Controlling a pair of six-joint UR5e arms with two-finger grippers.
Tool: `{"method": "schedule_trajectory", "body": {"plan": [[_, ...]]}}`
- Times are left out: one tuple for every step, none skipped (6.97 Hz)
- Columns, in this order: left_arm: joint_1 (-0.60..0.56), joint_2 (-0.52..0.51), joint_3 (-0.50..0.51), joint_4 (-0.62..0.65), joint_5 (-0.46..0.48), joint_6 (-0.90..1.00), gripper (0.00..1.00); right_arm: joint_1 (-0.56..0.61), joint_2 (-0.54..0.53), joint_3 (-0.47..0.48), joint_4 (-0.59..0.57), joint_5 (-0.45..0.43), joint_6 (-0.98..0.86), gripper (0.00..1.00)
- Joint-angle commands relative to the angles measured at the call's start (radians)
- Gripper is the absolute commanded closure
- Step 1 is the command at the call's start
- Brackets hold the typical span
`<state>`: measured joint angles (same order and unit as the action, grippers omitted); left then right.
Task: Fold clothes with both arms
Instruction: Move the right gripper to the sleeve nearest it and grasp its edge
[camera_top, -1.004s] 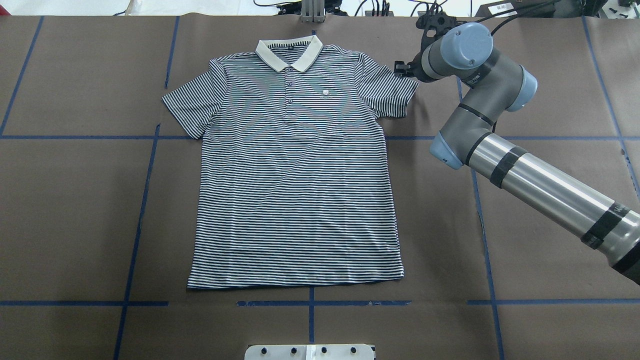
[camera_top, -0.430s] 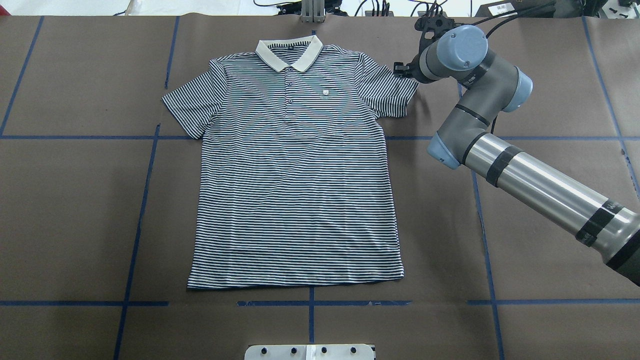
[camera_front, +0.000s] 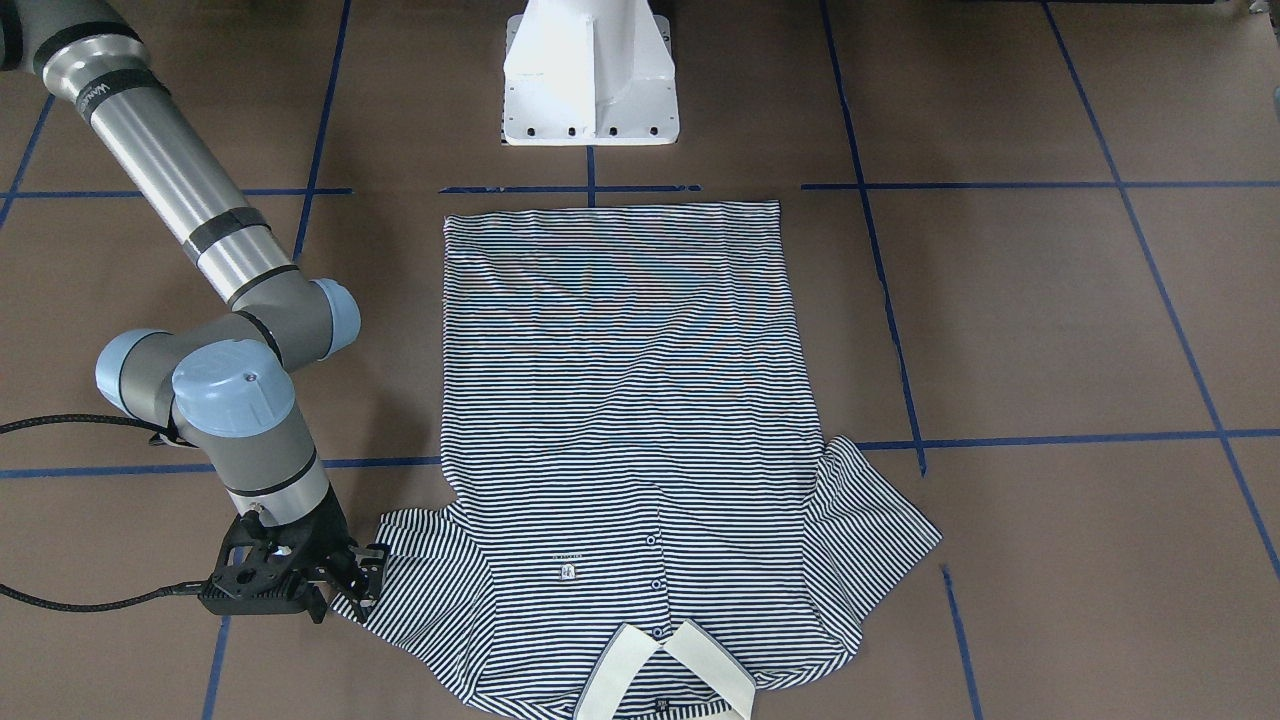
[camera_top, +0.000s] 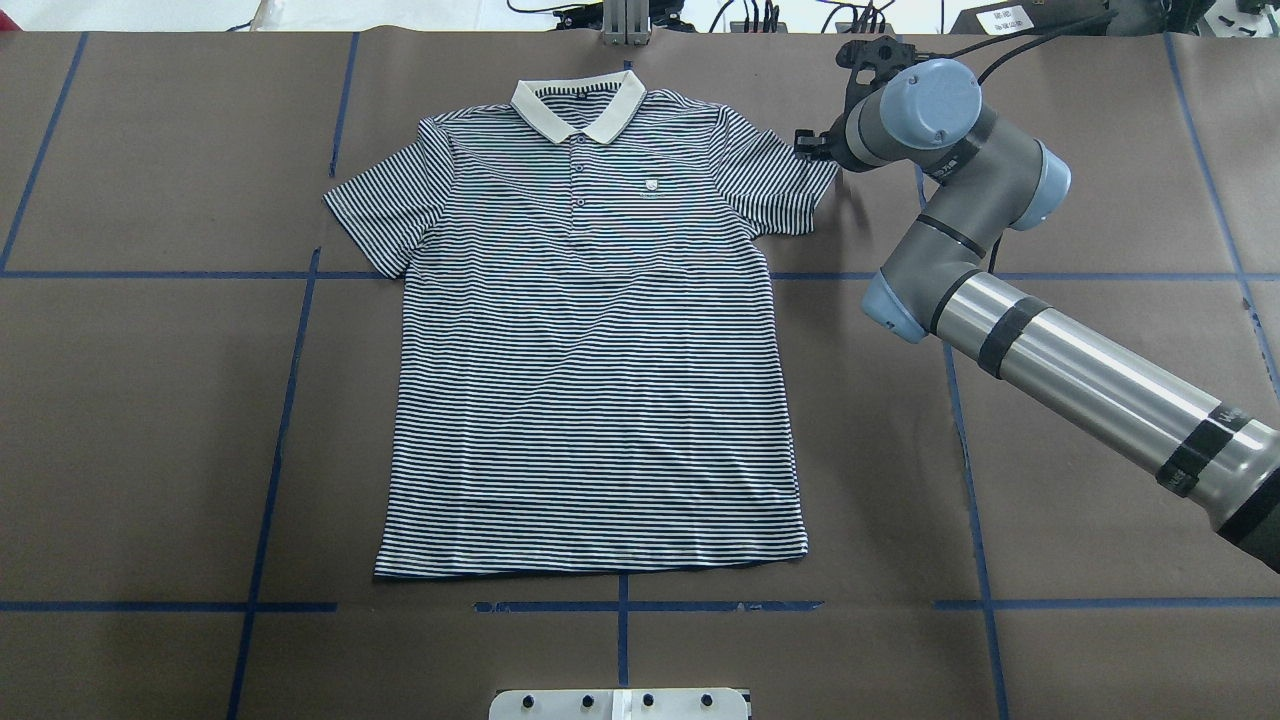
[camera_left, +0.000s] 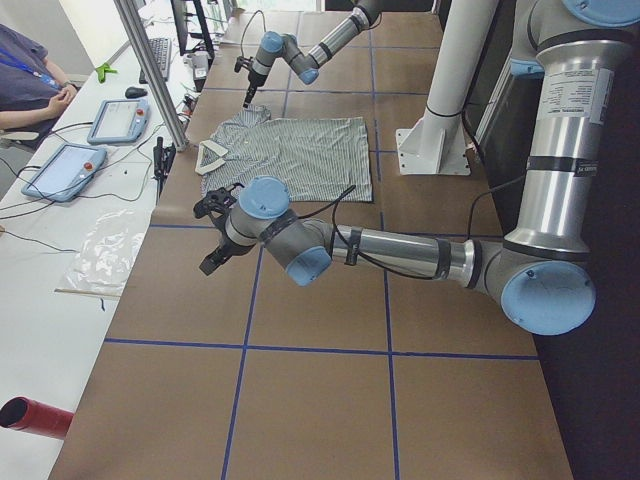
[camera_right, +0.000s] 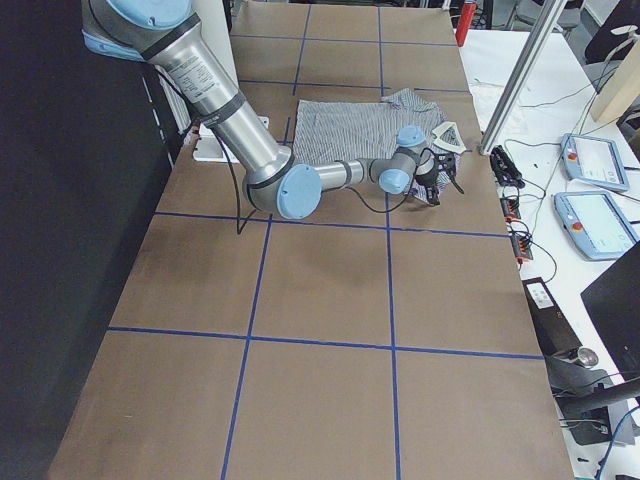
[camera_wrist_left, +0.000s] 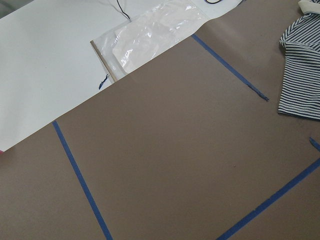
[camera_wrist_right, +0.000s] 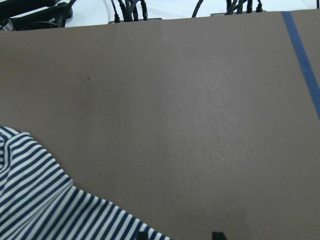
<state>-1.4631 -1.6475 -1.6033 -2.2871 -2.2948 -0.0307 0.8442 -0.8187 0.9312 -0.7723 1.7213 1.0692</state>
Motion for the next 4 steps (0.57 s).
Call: {"method": "schedule_trajectory", "body": {"plan": [[0.0, 0.0, -0.001, 0.0, 0.0, 0.0, 0.0, -0.002, -0.007, 0.0, 0.002, 0.0, 0.0, 0.48], [0.0, 0.0, -0.001, 0.0, 0.0, 0.001, 0.0, -0.002, -0.005, 0.0, 0.004, 0.0, 0.0, 0.52], [0.001, 0.0, -0.001, 0.0, 0.0, 0.0, 0.0, -0.004, -0.005, 0.0, 0.004, 0.0, 0.0, 0.74], [0.0, 0.002, -0.001, 0.0, 0.0, 0.0, 0.0, -0.008, -0.005, 0.0, 0.002, 0.0, 0.002, 0.84]]}}
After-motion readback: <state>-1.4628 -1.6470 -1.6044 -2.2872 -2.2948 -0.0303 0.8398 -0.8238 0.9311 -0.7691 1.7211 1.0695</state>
